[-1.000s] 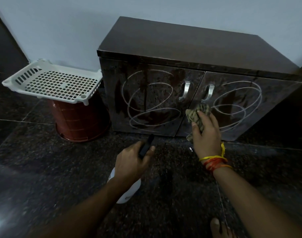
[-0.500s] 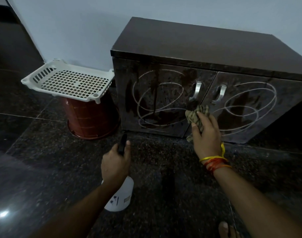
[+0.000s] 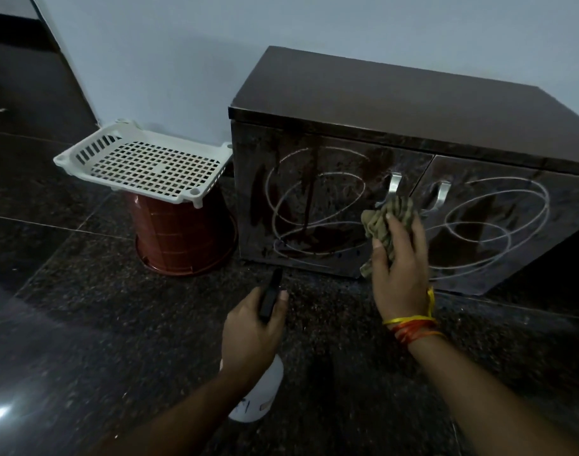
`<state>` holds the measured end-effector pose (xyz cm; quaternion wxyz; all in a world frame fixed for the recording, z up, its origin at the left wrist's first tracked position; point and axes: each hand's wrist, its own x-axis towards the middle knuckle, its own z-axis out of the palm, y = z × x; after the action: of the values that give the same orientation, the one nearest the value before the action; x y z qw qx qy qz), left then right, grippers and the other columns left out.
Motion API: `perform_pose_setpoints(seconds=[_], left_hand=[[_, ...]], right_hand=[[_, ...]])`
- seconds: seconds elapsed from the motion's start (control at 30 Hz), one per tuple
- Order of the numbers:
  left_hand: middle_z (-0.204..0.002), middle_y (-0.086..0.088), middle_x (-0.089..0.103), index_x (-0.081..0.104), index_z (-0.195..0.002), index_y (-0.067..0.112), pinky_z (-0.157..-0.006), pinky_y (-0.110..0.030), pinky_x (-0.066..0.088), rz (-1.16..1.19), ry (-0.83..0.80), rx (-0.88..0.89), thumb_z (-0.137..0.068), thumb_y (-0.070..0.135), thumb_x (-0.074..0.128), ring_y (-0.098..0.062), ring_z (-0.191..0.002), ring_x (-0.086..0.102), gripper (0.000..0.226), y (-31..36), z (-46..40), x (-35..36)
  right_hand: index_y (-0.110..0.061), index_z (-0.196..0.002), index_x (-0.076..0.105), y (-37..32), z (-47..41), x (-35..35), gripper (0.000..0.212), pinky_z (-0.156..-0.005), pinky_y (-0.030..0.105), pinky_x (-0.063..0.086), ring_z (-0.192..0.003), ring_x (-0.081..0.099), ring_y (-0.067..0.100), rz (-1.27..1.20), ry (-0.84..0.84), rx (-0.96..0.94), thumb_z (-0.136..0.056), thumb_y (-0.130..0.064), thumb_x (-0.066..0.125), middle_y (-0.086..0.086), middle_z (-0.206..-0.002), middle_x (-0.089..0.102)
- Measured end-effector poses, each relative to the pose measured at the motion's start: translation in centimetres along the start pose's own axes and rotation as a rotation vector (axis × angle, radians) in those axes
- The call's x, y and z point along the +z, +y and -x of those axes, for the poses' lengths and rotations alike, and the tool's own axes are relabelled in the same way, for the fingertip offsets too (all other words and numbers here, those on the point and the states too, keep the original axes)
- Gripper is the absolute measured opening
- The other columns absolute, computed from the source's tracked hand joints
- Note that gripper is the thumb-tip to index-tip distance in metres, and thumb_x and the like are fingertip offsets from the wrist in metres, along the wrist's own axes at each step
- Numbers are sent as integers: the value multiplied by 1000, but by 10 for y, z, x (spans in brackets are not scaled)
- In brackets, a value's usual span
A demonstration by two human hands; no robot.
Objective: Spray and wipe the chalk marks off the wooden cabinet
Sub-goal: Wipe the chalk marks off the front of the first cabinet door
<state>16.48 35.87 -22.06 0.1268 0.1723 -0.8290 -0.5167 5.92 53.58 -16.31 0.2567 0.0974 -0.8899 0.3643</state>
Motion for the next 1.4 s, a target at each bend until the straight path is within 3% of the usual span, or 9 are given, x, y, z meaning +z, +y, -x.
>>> perform_pose_setpoints(seconds=[0.17,0.27,0.37,0.47,0.63,0.83,1.07,1.2,1.4], left_hand=[[-62,-5,51,56,-79,20,-51,-33,36,132,40,75,-87,55,46,-26,-57,50,38,30,-11,5],[-65,-7,52,59,-86,23,-55,-41,42,195,44,95,-85,59,46,-31,-61,52,38,47,-20,9],[-67,-9,51,58,-88,26,-56,-51,43,237,60,110,-84,63,45,-36,-63,51,40,57,-26,12],[-64,-9,50,57,-82,25,-55,-51,42,276,99,120,-83,63,45,-36,-61,51,40,63,-29,11],[-64,-7,50,55,-78,31,-56,-55,45,240,117,148,-86,60,47,-34,-60,52,31,61,-32,9],[-63,-3,48,58,-87,28,-54,-51,42,218,121,156,-90,61,47,-27,-57,49,35,56,-40,11],[-65,7,51,57,-93,36,-56,-35,40,236,74,171,-85,61,46,-16,-60,51,28,60,-46,13],[-70,17,56,57,-94,36,-57,-31,38,225,82,191,-85,73,43,-10,-59,50,41,58,-47,14],[-74,16,59,56,-90,43,-57,-31,42,220,104,214,-83,70,42,-10,-63,56,31,56,-48,12]], right_hand=[[-4,-137,44,-4,-40,6,40,-113,17,18,-140,21,32,-38,161,-178,-97,-12,48,27,-151,19],[-2,-138,41,3,-71,12,41,-117,31,20,-142,16,37,-7,185,-272,-98,-11,45,32,-151,13],[-4,-144,31,18,-96,23,50,-116,51,18,-142,9,44,234,141,-355,-97,-12,45,34,-151,9],[-6,-149,21,28,-104,33,59,-116,53,7,-140,7,48,487,134,-388,-97,-23,45,37,-150,10],[-9,-149,20,18,-109,50,61,-115,53,2,-139,10,48,613,157,-527,-97,-31,43,36,-149,14],[-18,-150,18,17,-115,52,61,-115,52,-1,-140,8,39,696,160,-668,-97,-29,45,19,-152,4],[-16,-151,17,27,-110,45,64,-115,55,5,-140,9,43,734,179,-548,-96,-34,44,29,-151,12],[-18,-149,22,3,-117,67,62,-115,50,-2,-139,9,40,716,153,-723,-94,-32,47,20,-151,6],[-25,-151,15,-1,-123,70,60,-114,52,-3,-141,10,32,754,144,-832,-97,-34,42,12,-154,5]])
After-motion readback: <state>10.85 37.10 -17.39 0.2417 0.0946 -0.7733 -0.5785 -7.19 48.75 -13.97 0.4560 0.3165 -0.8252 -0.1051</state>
